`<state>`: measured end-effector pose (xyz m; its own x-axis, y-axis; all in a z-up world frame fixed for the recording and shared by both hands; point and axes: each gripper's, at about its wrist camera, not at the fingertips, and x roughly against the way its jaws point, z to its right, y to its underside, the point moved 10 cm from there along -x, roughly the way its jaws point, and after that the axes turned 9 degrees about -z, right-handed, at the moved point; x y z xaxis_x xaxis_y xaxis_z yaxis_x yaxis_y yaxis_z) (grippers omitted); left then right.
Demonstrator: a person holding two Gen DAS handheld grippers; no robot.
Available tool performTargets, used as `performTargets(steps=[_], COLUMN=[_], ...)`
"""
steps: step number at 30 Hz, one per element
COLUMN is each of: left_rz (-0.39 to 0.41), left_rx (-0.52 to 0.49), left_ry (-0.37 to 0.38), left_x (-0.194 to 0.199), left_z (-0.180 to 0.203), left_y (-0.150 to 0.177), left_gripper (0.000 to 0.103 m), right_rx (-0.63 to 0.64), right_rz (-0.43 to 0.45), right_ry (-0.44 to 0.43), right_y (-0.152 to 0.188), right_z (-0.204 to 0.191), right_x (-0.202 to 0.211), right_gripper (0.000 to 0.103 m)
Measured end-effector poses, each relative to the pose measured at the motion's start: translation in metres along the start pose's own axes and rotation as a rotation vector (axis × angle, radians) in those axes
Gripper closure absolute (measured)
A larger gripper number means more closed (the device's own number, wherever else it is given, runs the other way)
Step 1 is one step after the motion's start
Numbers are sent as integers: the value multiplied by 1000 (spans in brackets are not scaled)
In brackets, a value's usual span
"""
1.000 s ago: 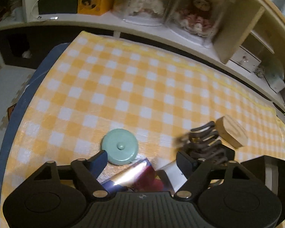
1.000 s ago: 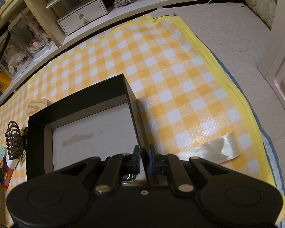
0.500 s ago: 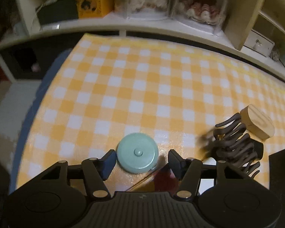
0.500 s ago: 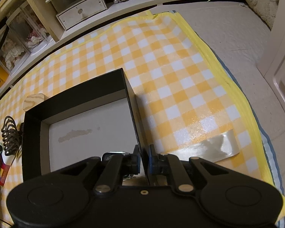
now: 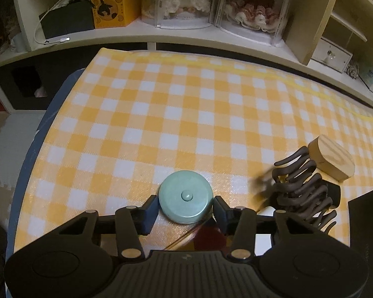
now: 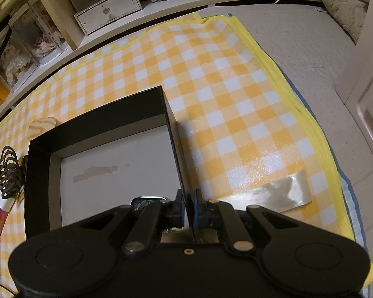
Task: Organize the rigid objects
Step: 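Move the left tool to the mint-green round tin and grasp it, then carry the mint-green tin into the black box and lower it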
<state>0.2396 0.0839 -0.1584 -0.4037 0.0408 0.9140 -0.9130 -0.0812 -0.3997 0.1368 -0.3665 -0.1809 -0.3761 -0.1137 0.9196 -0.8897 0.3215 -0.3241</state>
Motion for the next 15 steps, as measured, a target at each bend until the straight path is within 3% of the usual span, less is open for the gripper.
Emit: performTargets(steps=[15], left_rz=[115], left_rx=[32], left_ry=[79], left_x=[40], left_z=[7], left_y=[-12], left_gripper=[54], right_rx=[6], right_rz=[0], right_ry=[9], right_y=[0], right_z=[1], right_x=[2], right_gripper=[96])
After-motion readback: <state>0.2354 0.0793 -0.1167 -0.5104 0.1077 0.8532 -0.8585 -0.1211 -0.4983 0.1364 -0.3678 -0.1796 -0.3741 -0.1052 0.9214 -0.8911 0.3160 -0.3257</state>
